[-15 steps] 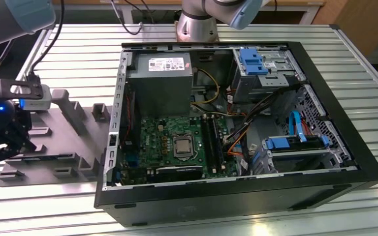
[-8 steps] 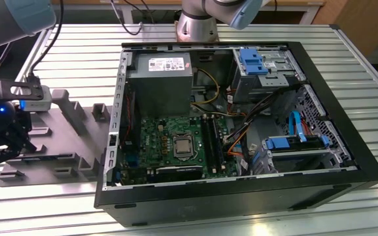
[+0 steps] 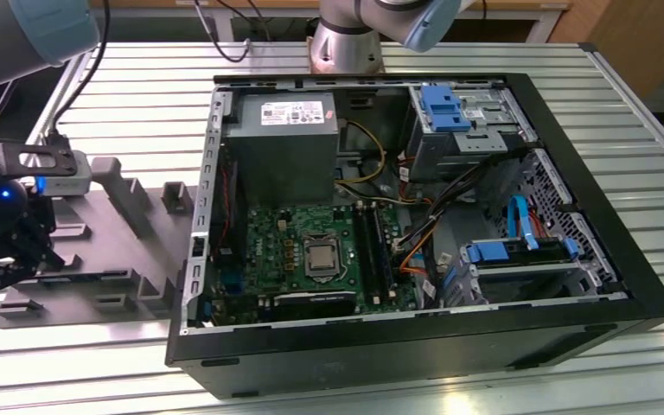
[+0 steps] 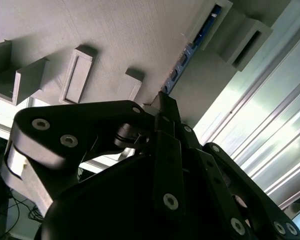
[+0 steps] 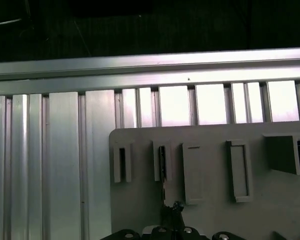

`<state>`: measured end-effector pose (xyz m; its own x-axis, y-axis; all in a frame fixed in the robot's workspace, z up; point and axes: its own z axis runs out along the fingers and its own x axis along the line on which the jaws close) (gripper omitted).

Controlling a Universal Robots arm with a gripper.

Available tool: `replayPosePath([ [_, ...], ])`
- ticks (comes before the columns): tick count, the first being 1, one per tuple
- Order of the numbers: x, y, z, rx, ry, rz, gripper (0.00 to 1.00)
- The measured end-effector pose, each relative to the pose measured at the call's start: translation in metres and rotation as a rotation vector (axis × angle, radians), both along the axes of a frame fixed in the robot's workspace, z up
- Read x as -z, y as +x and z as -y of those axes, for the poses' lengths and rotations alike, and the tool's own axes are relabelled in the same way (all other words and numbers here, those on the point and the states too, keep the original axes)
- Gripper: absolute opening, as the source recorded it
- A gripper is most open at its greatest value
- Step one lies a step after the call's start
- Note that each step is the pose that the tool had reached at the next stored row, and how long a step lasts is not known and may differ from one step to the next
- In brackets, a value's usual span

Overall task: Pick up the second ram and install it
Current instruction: 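Pick up the second ram and move it above second insertion slot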

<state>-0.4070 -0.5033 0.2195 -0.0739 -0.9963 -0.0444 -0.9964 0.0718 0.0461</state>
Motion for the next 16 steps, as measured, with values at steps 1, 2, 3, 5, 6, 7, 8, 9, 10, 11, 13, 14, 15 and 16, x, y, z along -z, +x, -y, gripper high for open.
replayPosePath([
  [1, 0.0003, 0.0000, 0.0001, -0.004, 0.0000, 0.0000, 0.11],
  [2, 0.0006, 0.0000, 0.0002, -0.008, 0.0000, 0.0001, 0.11],
  [3, 0.0010, 0.0000, 0.0004, -0.012, 0.0000, 0.0002, 0.11],
  [5, 0.0015, 0.0001, 0.0008, -0.018, -0.0001, 0.0002, 0.11],
  [6, 0.0018, 0.0001, 0.0012, -0.020, -0.0002, 0.0002, 0.11],
  [7, 0.0021, 0.0000, 0.0015, -0.023, -0.0004, 0.0001, 0.11],
  [8, 0.0024, 0.0001, 0.0016, -0.025, -0.0004, 0.0002, 0.11],
  [9, 0.0026, 0.0000, 0.0017, -0.026, -0.0006, 0.0002, 0.11],
  [10, 0.0025, 0.0000, 0.0017, -0.026, -0.0007, 0.0000, 0.11],
  [11, 0.0025, 0.0000, 0.0017, -0.027, -0.0007, 0.0000, 0.11],
  [13, 0.0026, 0.0000, 0.0018, -0.027, -0.0007, 0.0001, 0.11],
  [14, 0.0026, 0.0000, 0.0018, -0.027, -0.0006, 0.0001, 0.11],
  [15, 0.0026, 0.0000, 0.0018, -0.027, -0.0007, 0.0001, 0.11],
  [16, 0.0026, 0.0000, 0.0018, -0.027, -0.0006, 0.0001, 0.11],
])
